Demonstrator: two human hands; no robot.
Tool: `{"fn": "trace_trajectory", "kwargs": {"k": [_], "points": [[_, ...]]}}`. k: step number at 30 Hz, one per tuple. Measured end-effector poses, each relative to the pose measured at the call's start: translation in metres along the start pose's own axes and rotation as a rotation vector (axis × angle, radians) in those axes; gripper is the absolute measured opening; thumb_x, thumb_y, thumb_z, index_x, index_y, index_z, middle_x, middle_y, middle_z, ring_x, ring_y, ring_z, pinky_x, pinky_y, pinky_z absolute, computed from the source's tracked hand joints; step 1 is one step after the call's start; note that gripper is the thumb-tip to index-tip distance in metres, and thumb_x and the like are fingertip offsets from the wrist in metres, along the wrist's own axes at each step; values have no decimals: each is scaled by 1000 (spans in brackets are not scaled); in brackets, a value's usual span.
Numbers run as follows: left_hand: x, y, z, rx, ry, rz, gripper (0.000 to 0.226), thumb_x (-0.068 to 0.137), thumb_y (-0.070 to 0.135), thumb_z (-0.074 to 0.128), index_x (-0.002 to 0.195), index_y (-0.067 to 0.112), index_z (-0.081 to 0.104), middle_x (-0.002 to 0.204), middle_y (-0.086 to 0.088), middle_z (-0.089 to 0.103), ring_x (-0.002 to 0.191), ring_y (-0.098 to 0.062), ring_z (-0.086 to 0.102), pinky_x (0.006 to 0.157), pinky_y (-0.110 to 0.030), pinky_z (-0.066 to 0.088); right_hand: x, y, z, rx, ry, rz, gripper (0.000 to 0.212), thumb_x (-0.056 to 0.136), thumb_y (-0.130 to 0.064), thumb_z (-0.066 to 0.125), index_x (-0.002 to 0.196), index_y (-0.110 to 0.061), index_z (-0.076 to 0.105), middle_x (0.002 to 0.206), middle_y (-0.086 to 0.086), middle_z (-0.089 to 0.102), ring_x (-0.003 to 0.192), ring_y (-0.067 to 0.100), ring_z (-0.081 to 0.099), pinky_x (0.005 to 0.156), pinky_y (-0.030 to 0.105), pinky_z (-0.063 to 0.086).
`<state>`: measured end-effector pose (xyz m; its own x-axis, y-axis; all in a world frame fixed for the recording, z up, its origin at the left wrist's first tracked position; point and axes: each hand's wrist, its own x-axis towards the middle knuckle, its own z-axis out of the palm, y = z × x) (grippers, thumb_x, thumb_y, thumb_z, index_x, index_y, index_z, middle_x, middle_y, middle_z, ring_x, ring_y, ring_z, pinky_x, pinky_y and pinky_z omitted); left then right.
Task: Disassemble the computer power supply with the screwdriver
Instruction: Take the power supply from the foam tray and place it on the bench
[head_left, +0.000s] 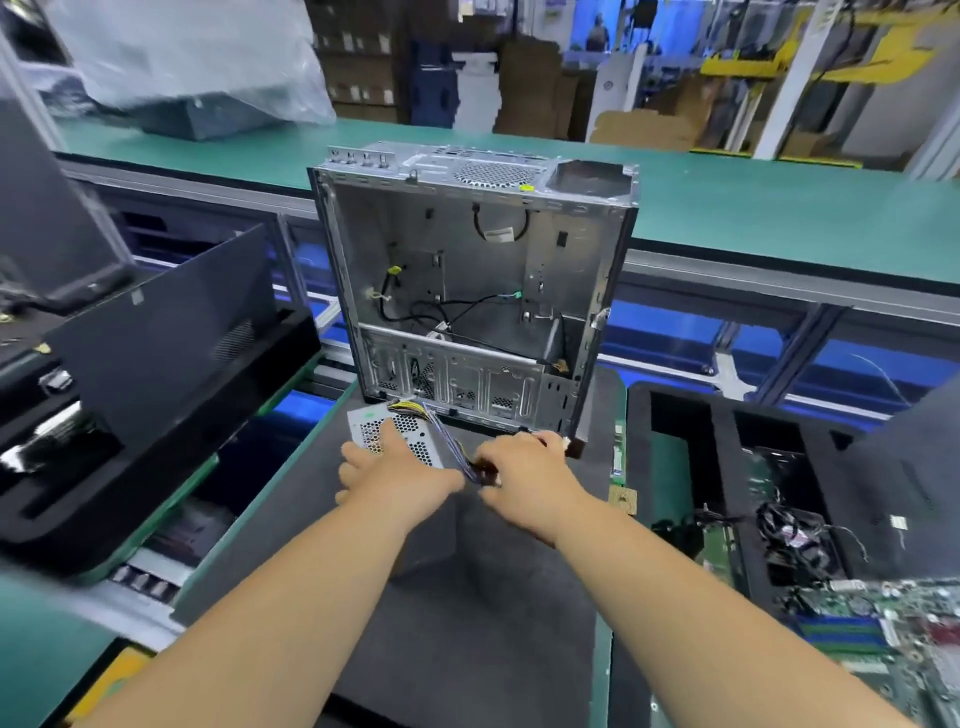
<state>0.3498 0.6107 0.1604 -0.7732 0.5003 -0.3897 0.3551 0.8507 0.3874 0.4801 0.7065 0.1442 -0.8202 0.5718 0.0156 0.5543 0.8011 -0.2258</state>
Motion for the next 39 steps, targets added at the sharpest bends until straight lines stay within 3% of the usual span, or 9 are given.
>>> {"fn": "trace_trajectory", "kwargs": {"k": [3,9,13,18,25,29,31,35,39], "points": [[-2,-1,0,-22,12,-27,128,55,66,72,153,33,-5,142,-11,15,129,-36,28,101,-44,36,-3,9,-5,71,101,14,18,82,-21,55,98,-25,63,99,-4,62,102,24,54,85,37,26],[-9,-16,-14,-156,-28,-85,130,53,53,69,152,35,-13,130,-10,24,115,-32,41,90,-38,41,-3,12,-17,192,129,-27,23,95,-24,52,115,-22,62,116,-1,63,111,26,54,91,40,43],[-13,-38,-35,-280,-71,-87,123,43,51,74,146,24,13,119,-9,51,104,-28,55,89,-40,51,-5,6,-21,282,192,-32,25,99,-29,55,122,-25,62,120,-5,64,113,21,54,90,37,47],[-15,-57,-44,-445,-70,-26,108,42,42,74,139,26,29,99,-1,57,88,-18,57,64,-31,46,-5,-12,-27,293,210,-14,19,100,-31,53,113,-23,64,112,-6,65,106,20,56,84,35,47],[10,-65,-51,-733,-204,4,110,37,37,78,138,35,33,122,-2,56,101,-24,65,84,-44,56,-2,-19,-38,311,307,52,15,100,-27,54,109,-21,65,105,-6,66,101,19,56,88,37,47],[22,-63,-49,-877,-419,-19,48,60,32,75,104,16,62,73,-3,71,56,-15,68,54,-29,56,2,-25,-38,277,376,120,11,100,-29,53,103,-25,63,94,-14,60,94,17,53,87,37,42],[30,-63,-46,-898,-473,-3,23,70,28,71,87,13,68,59,-1,67,49,-15,64,57,-30,57,3,-28,-37,246,423,160,9,100,-30,53,99,-28,62,87,-16,55,88,17,49,83,38,38],[43,-67,-34,-912,-608,44,11,80,24,65,80,14,67,60,0,67,62,-16,62,71,-32,53,4,-33,-36,212,463,225,10,98,-29,57,100,-25,66,88,-11,60,88,20,49,81,38,41],[59,-73,-13,-908,-703,101,23,88,20,57,111,16,61,58,5,62,58,-11,51,58,-24,45,3,-42,-27,203,393,285,13,100,-32,54,104,-27,65,94,-13,60,96,20,51,87,38,41]]}}
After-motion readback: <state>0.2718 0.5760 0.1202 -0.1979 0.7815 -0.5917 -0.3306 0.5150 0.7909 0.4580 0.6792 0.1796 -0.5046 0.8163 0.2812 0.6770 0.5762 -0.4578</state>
